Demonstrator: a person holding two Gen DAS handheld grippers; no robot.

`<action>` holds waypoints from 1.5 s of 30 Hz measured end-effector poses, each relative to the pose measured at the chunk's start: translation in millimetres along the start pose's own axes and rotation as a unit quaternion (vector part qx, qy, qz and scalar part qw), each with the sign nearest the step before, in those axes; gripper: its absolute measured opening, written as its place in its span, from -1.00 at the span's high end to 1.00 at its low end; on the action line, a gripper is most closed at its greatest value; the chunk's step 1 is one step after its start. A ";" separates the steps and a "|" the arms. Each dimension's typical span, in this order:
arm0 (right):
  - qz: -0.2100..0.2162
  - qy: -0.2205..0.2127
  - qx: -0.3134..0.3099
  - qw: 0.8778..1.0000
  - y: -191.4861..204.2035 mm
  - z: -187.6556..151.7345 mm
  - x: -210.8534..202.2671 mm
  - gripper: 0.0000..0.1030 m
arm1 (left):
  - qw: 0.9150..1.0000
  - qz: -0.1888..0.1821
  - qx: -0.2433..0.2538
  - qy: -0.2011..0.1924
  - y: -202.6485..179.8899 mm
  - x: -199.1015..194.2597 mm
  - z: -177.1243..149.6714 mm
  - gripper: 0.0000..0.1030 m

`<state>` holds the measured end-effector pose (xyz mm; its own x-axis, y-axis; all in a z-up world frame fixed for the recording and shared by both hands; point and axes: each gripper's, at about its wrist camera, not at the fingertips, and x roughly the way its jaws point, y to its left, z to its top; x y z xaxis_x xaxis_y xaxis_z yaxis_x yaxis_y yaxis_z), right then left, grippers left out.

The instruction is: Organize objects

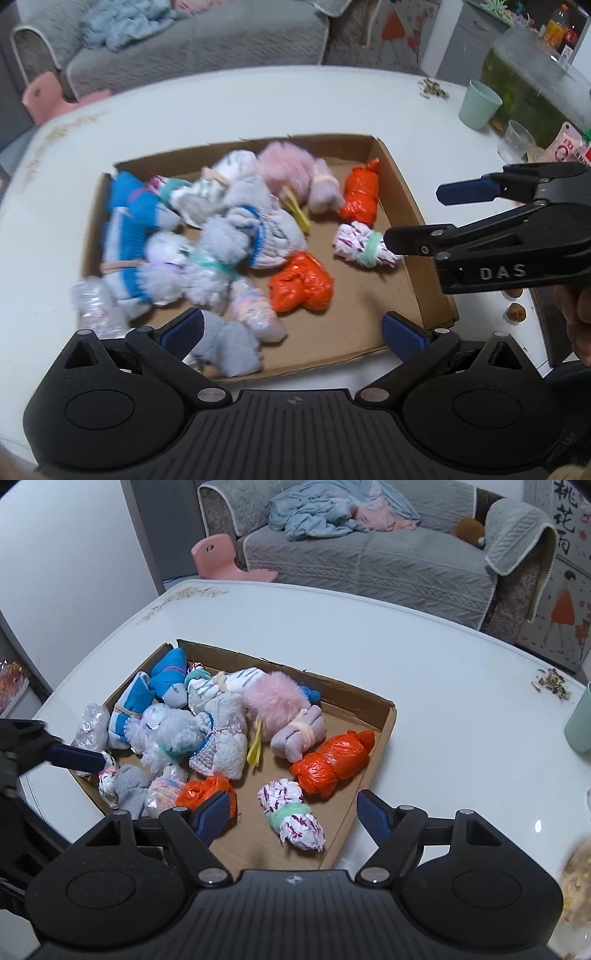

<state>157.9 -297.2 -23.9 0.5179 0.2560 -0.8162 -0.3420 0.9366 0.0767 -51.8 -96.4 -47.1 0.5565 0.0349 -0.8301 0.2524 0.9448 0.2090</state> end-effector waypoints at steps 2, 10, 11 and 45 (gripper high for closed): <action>-0.001 -0.002 0.000 1.000 2.1 -1.1 -0.2 -0.41 | 1.000 0.011 0.004 -0.015 1.4 -9.8 -2.0 -0.99; -0.002 -0.007 0.005 1.000 8.6 -1.2 -0.2 -0.42 | 0.997 0.068 -0.011 -0.031 28.9 -20.7 -0.1 -0.98; -0.003 -0.007 0.002 1.000 10.8 -1.5 0.3 -0.44 | 0.997 0.063 -0.024 -0.026 35.4 -17.6 0.1 -0.98; -0.007 0.003 -0.029 1.000 30.7 5.9 15.9 -0.50 | 0.996 0.071 -0.043 -0.026 55.8 -5.2 4.2 -0.99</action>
<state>160.3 -263.0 -31.2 0.5182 0.2405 -0.8208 -0.3796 0.9246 0.0313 -37.3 -45.3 -28.9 0.6222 0.1563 -0.7671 0.1010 0.9557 0.2766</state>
